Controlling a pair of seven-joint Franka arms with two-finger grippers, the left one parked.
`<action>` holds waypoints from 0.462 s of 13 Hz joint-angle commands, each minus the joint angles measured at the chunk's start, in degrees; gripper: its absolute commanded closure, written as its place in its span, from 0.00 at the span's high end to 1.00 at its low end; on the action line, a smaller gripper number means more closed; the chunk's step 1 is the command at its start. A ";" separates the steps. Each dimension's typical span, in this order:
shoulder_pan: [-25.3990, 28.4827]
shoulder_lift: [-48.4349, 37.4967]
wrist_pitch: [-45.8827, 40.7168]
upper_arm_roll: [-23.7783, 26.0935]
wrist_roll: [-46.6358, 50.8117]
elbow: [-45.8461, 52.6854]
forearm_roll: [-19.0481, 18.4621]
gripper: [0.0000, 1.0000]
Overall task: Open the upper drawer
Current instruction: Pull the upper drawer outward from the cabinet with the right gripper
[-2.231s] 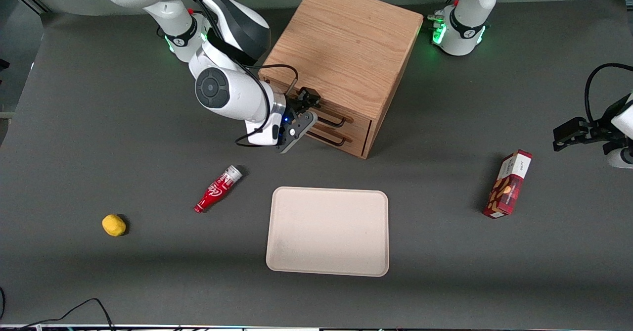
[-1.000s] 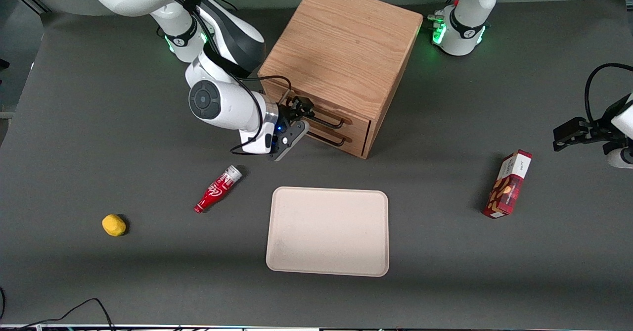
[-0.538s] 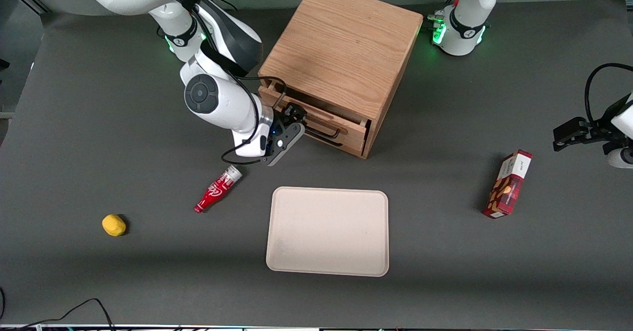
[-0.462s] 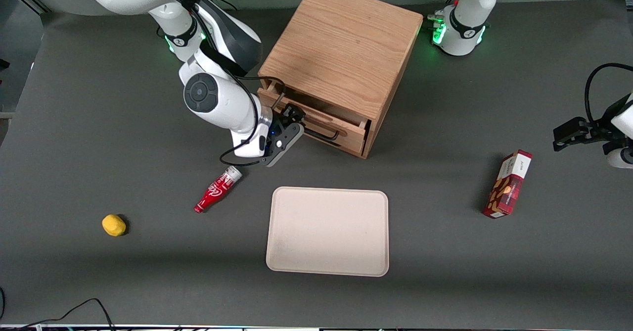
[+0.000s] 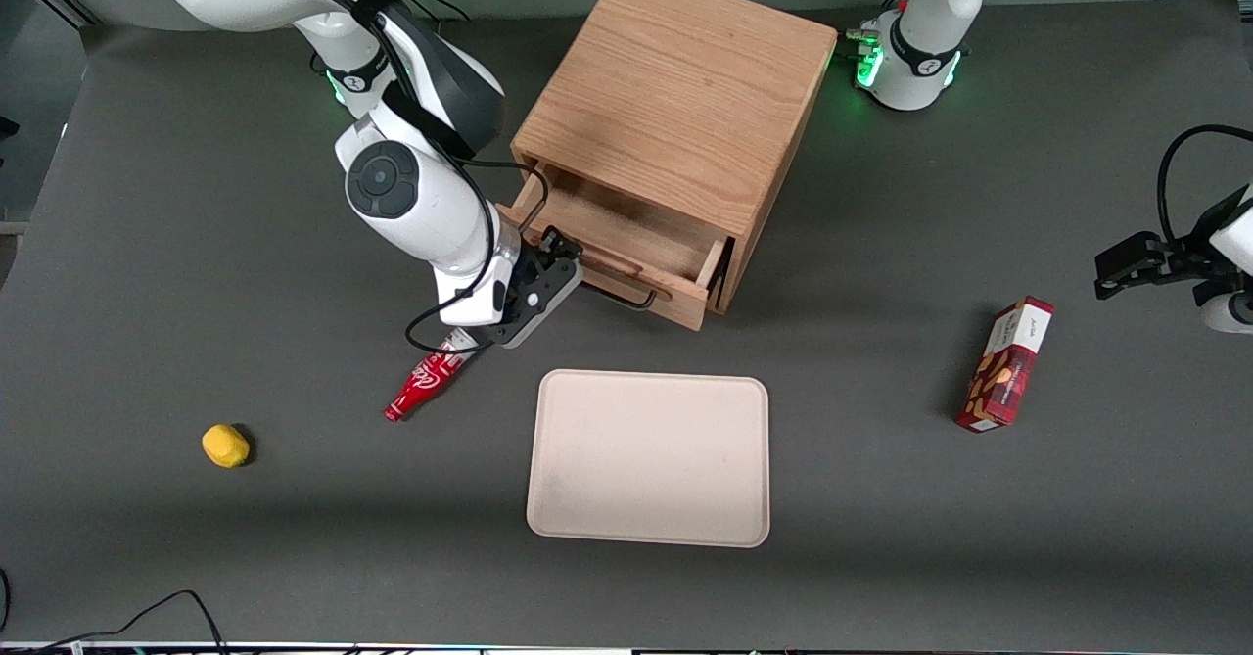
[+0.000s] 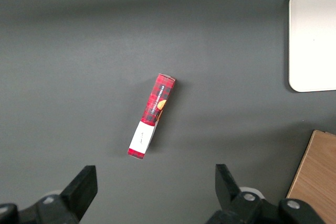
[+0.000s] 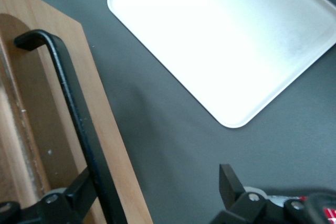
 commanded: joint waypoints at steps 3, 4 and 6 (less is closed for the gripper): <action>0.75 3.06 3.23 -1.35 -1.12 3.40 -3.84 1.00; 0.84 4.03 3.66 -1.35 -1.12 4.28 -4.28 1.00; 0.84 5.61 4.37 -1.44 -1.12 6.47 -6.03 1.00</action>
